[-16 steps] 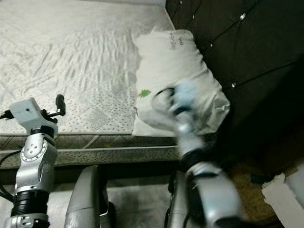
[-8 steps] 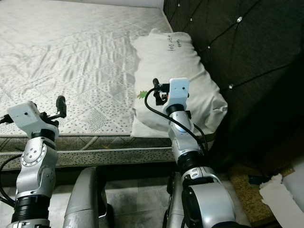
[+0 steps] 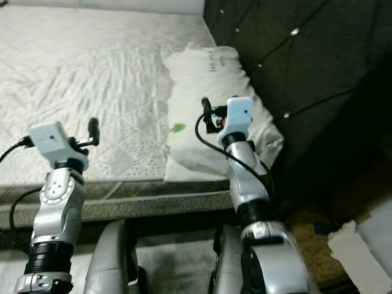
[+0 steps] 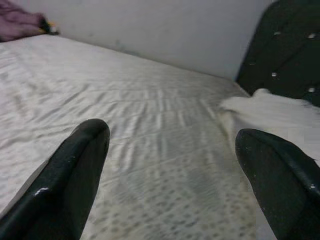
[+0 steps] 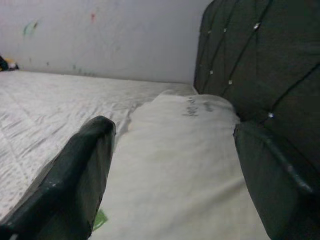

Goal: Clean up the room

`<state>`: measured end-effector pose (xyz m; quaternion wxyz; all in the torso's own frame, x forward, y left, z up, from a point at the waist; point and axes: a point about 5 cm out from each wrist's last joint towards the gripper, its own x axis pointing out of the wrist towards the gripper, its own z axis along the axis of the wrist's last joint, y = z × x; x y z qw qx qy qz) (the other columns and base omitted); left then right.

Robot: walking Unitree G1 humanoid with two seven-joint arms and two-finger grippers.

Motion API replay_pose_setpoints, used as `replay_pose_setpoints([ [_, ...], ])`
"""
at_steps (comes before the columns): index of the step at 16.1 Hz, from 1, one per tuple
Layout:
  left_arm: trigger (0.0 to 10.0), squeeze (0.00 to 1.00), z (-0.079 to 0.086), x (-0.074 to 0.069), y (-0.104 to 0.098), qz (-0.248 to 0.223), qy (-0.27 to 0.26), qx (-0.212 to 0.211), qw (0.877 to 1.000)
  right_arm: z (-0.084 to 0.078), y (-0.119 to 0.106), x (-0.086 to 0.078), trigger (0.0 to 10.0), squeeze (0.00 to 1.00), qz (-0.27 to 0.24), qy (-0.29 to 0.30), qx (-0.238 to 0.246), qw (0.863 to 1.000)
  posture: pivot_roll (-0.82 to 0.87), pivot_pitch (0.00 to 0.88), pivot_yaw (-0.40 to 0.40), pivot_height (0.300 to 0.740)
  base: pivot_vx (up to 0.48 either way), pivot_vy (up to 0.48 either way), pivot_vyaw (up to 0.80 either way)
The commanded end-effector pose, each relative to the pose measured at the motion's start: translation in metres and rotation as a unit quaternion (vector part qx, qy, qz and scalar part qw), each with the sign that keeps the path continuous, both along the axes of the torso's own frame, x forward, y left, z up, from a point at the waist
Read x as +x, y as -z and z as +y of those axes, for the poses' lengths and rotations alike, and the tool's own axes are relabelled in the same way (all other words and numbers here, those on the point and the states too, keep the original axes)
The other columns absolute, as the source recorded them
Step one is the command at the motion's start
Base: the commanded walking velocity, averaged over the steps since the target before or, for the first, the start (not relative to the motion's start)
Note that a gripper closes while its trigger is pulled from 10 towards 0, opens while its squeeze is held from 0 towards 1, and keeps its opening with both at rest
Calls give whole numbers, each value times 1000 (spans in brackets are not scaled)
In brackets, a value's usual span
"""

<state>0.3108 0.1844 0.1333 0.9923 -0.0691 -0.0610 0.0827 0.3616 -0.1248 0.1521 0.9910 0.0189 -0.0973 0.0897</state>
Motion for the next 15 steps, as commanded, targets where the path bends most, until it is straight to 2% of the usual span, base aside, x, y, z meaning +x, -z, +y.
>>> replay_pose_setpoints([
  [1,10000,0,-3,2,0,2,8,3,1000,1,-9,-2,10000,0,-15,-15,1,1000,25,0,-16,646,0,0,0],
  [2,10000,0,-1,-3,5,12,3,3,1000,6,-9,-6,10000,0,-22,-34,-10,999,39,0,-4,661,0,0,0],
  [4,10000,0,3,-11,9,23,0,12,1000,8,-1,-8,10000,0,-5,-28,6,1000,67,0,3,681,0,0,0],
  [5,10000,0,7,-13,6,23,-6,22,999,14,1,-9,10000,0,2,-33,12,999,79,0,10,696,0,0,0],
  [8,10000,0,18,-8,6,24,-7,35,999,35,3,-13,10000,0,-2,-41,-1,999,71,0,30,701,0,0,0],
  [10,10000,0,24,-8,6,19,-36,22,999,37,3,-11,10000,0,6,-36,13,999,85,0,-5,701,0,0,0],
  [12,10000,0,18,-16,4,7,-45,7,999,35,-5,-5,10000,0,3,-44,17,999,120,0,-50,701,0,0,0],
  [15,10000,0,14,-24,14,23,-49,-11,998,30,-6,-1,10000,0,9,-46,4,999,110,0,-71,739,0,0,0],
])
